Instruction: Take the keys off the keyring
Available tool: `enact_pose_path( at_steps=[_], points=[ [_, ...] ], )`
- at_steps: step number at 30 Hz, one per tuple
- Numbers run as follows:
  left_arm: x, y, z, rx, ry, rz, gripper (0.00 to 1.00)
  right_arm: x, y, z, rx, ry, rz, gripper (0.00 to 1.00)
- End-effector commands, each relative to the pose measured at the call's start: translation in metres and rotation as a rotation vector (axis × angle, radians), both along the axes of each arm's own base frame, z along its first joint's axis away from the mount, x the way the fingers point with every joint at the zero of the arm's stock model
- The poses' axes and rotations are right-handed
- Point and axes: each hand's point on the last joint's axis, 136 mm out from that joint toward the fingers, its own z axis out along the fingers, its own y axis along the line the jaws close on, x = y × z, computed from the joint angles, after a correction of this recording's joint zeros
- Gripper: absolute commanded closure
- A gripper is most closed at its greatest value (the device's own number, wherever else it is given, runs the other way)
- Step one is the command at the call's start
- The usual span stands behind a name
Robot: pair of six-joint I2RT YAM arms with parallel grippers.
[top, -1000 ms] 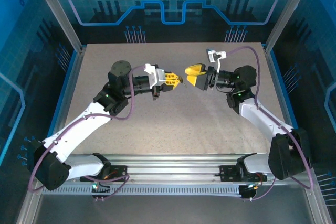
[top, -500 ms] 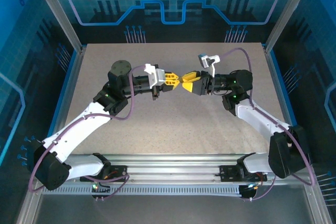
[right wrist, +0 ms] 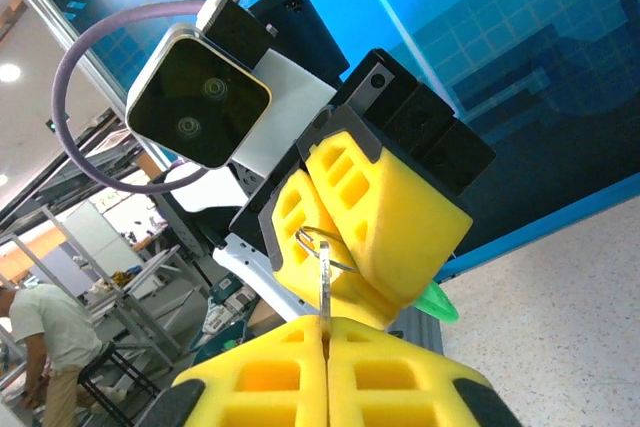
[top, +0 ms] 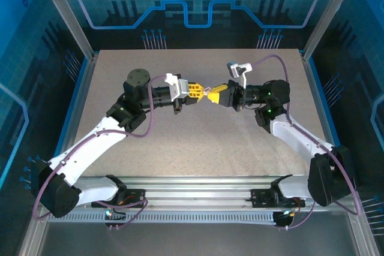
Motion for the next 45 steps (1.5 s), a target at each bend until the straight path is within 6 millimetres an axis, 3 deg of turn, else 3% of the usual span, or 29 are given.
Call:
enact_pose_path(
  at_steps=[1,2,9,16,20,27,31,34,39,45],
  points=[
    [-0.003,0.005,0.013,-0.016,-0.048,0.011,1.00,-0.007,0.000,0.017,-0.010,-0.091,-0.040,0.81],
    [-0.003,0.005,0.013,-0.017,-0.047,0.012,1.00,-0.008,0.000,0.017,-0.017,-0.098,-0.052,0.77],
    [-0.001,0.005,0.015,-0.026,-0.046,0.024,1.00,-0.010,0.004,0.019,-0.031,-0.096,-0.051,0.79],
    [0.001,0.007,0.015,-0.032,-0.044,0.047,1.00,-0.002,0.007,0.013,-0.056,-0.070,-0.097,0.62],
    [0.003,0.007,0.016,-0.035,-0.046,0.054,1.00,-0.002,0.008,0.016,-0.058,-0.074,-0.107,0.66],
    [0.005,0.006,0.013,-0.025,-0.053,0.077,1.00,0.003,0.007,0.022,-0.035,-0.070,-0.150,0.85],
    [0.005,0.005,0.011,-0.021,-0.061,0.088,1.00,0.004,0.007,0.024,-0.034,-0.065,-0.166,0.84],
    [0.007,0.004,0.013,-0.022,-0.070,0.100,1.00,0.006,0.007,0.025,-0.031,-0.059,-0.177,0.77],
    [0.008,0.001,0.015,-0.025,-0.085,0.116,1.00,0.006,0.011,0.023,-0.032,-0.052,-0.185,0.76],
    [0.013,-0.001,0.010,-0.003,-0.104,0.160,1.00,0.008,0.010,0.025,-0.006,-0.046,-0.207,0.87]
  ],
)
